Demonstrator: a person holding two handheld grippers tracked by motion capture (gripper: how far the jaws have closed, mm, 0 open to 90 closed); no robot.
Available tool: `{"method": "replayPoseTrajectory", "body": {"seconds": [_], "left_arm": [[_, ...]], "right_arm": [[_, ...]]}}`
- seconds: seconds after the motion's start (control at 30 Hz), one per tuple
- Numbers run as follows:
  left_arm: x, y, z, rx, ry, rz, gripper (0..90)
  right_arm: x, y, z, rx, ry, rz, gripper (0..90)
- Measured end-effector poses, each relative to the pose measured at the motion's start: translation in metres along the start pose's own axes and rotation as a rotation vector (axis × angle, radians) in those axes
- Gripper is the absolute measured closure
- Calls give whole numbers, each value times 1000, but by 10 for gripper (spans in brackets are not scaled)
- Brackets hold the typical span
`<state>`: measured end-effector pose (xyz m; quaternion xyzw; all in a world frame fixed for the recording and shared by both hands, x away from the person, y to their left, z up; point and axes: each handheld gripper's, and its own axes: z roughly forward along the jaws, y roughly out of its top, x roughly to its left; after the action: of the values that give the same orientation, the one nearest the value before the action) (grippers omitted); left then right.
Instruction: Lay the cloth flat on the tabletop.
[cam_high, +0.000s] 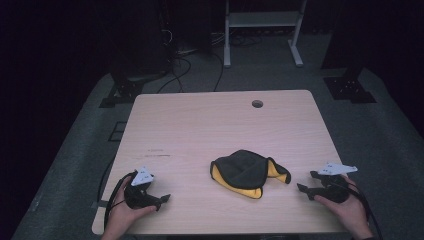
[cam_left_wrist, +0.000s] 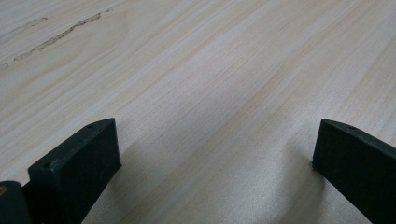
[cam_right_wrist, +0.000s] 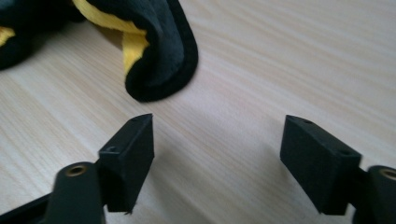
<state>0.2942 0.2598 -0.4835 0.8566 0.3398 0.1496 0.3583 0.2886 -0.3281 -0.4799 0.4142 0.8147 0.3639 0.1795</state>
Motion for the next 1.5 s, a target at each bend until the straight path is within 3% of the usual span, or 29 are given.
{"method": "replayPoseTrajectory", "body": {"seconds": [0.17,0.37,0.53,0.63,0.67,0.97,1.13,1.17,1.43,1.5], "left_arm": [[0,0,0,0,0,0,0],[0,0,0,0,0,0,0],[0,0,0,0,0,0,0],[0,0,0,0,0,-1,0],[0,0,0,0,0,0,0],[0,0,0,4,0,3,0],[0,0,0,4,0,1,0],[0,0,0,4,0,1,0],[0,0,0,4,0,1,0],[0,0,0,3,0,1,0]], "right_arm": [[4,5,-4,-32,16,-22,314],[18,18,-10,-91,76,-62,375],[37,30,-9,-118,165,-125,448],[43,34,-8,-122,189,-134,453],[51,40,-5,-128,216,-150,453],[86,67,11,-147,300,-256,473],[98,74,20,-134,338,-298,513],[105,77,28,-110,344,-322,530],[109,78,54,-19,341,-366,542],[108,78,60,0,341,-372,617]]}}
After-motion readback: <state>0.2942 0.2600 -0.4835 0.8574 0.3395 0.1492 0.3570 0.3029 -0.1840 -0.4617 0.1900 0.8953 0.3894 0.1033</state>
